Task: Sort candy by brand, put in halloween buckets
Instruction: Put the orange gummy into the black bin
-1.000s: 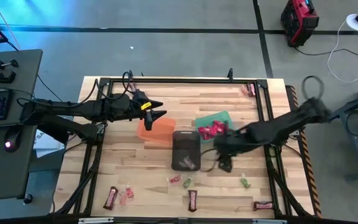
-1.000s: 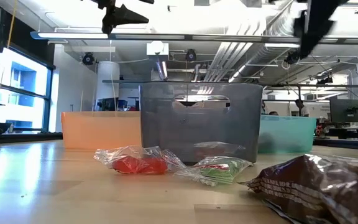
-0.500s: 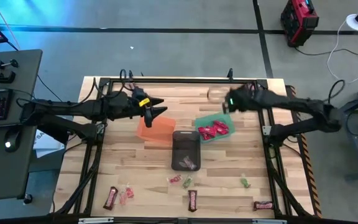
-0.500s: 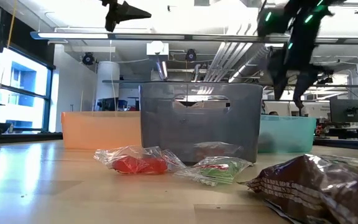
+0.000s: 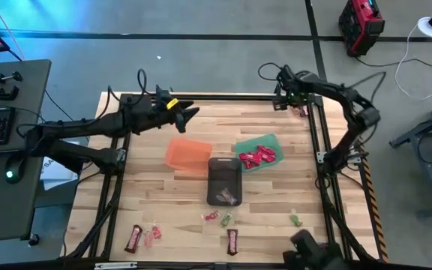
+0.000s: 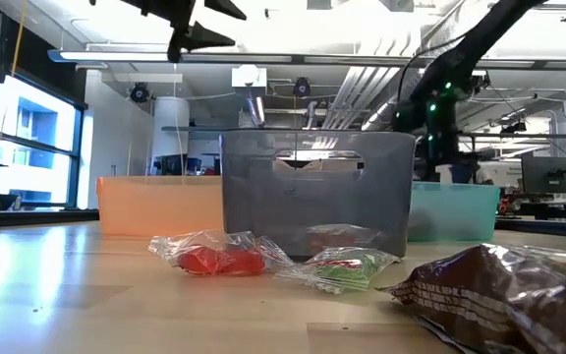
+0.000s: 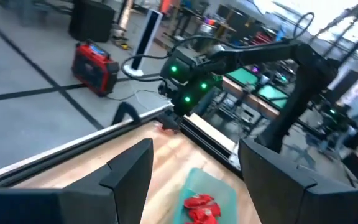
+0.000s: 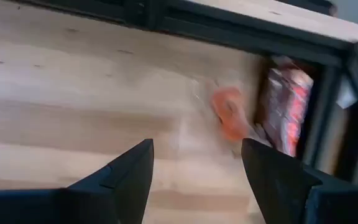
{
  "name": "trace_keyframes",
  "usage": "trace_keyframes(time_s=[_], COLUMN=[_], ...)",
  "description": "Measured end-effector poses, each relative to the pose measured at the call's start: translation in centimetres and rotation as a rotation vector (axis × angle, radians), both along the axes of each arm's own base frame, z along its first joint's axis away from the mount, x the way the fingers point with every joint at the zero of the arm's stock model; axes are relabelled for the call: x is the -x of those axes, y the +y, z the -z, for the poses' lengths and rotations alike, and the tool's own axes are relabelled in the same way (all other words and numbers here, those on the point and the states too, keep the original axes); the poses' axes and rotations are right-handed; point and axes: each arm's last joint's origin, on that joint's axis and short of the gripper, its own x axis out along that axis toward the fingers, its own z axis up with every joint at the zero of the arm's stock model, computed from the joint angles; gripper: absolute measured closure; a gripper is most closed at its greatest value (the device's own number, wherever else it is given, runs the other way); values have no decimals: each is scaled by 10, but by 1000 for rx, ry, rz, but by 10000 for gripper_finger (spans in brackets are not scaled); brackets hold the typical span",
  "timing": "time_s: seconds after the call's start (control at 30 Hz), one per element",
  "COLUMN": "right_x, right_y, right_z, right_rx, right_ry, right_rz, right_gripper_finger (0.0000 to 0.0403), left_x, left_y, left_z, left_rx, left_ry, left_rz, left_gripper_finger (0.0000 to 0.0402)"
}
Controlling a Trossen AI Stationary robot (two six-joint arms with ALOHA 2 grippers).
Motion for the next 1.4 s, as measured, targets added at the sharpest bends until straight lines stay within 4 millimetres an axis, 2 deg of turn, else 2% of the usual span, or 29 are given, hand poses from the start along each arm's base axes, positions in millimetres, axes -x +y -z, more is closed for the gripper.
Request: trace_keyframes(time_s=[0.13, 0.3, 0.57, 0.7, 0.83, 1.07, 1.27, 1.4], right_x=[-3, -6, 2, 4, 3, 8, 11, 5], right_y=[-20, -35, -40, -42, -45, -48, -49, -41], right_z=[9, 15, 36, 37, 37, 37, 35, 9], right_rx=[-36, -25, -120, -117, -100, -89, -112, -35], right_ry=[27, 122, 139, 133, 124, 119, 74, 41], right_rz=[-22, -44, 5, 9, -29, 24, -5, -65], right_gripper_finger=[167, 167, 167, 173, 223, 385, 399, 402], left_x=[2, 6, 8, 9, 9, 10, 10, 10], left_y=[8, 18, 25, 26, 26, 25, 25, 25], left_z=[0, 0, 1, 5, 7, 11, 11, 11], left_rx=[13, -42, -31, -26, -18, -4, -4, -6], left_ry=[-8, 24, 33, 71, 99, 134, 134, 134], left_rz=[-38, -70, -12, -14, -11, -8, -8, -16], left_gripper_finger=[177, 177, 177, 177, 177, 177, 177, 177])
